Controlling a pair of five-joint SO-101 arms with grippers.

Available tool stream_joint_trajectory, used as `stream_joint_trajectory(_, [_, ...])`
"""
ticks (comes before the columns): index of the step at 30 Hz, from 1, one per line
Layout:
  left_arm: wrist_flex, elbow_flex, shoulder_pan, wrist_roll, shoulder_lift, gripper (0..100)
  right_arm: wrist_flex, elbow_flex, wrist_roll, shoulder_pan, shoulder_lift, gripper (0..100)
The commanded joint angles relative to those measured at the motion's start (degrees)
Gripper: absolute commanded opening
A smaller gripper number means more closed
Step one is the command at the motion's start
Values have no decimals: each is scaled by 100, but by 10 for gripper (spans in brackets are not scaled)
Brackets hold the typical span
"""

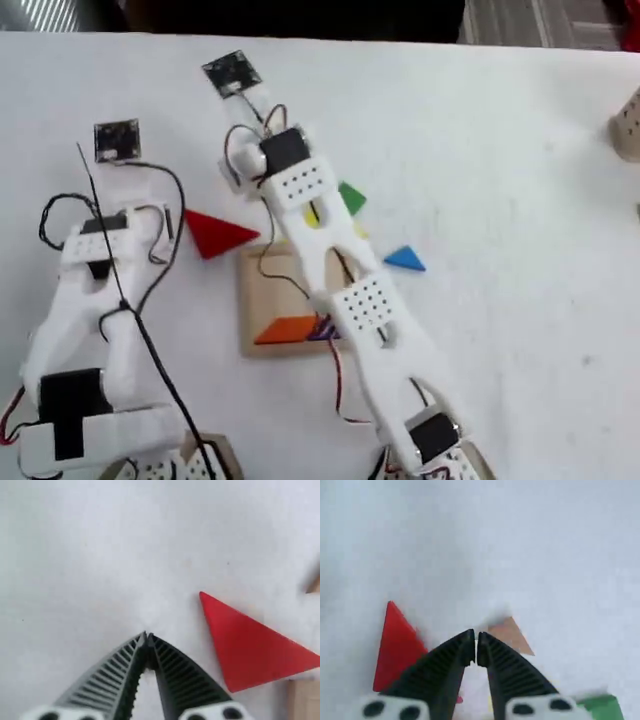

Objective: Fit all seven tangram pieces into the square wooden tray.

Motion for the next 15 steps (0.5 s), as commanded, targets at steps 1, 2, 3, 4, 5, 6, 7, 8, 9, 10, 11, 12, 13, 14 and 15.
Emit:
stream_joint_trajectory(1, [-132,-62,-48,-18,-286,20,-655,-176,624,224,189,19])
stream_joint_trajectory(2, [-132,-62,-48,-18,-286,20,-690,-176,905,215,286,19])
stream_joint_trajectory(3, [-132,-53,-48,-18,-286,20,-690,-176,1116,198,347,19])
stream_joint_trajectory(4, [-132,-53,-48,-18,-286,20,-716,-185,1231,163,426,19])
stream_joint_trajectory(5, [-132,-53,-48,-18,-286,20,-734,-185,1240,163,488,19])
stream_joint_trajectory(6, [-132,-53,-48,-18,-286,20,-778,-185,1240,189,558,19])
stream_joint_trajectory(7, [-132,-53,-48,-18,-286,20,-804,-185,1248,207,637,19])
stream_joint_trajectory(8, [-132,-53,-48,-18,-286,20,-813,-185,1248,233,699,19])
stream_joint_trajectory(9, [-132,-53,-48,-18,-286,20,-804,-185,1257,277,769,19])
stream_joint_trajectory(10, [-132,-53,-48,-26,-286,20,-787,-185,1257,295,848,18])
stream_joint_trajectory(11, [-132,-53,-48,-26,-286,20,-778,-167,1275,321,919,18])
stream_joint_trajectory(12, [-132,-53,-48,-26,-286,20,-760,-176,1284,347,998,18])
stream_joint_trajectory(13, [-132,-53,-40,-35,-286,20,-699,-185,1284,391,1042,18])
stream_joint_trajectory(14, [-132,-53,-40,-35,-286,20,-637,-185,1284,418,1042,18])
stream_joint_trajectory(15, [-132,-53,-40,-35,-286,20,-532,-185,1284,426,989,18])
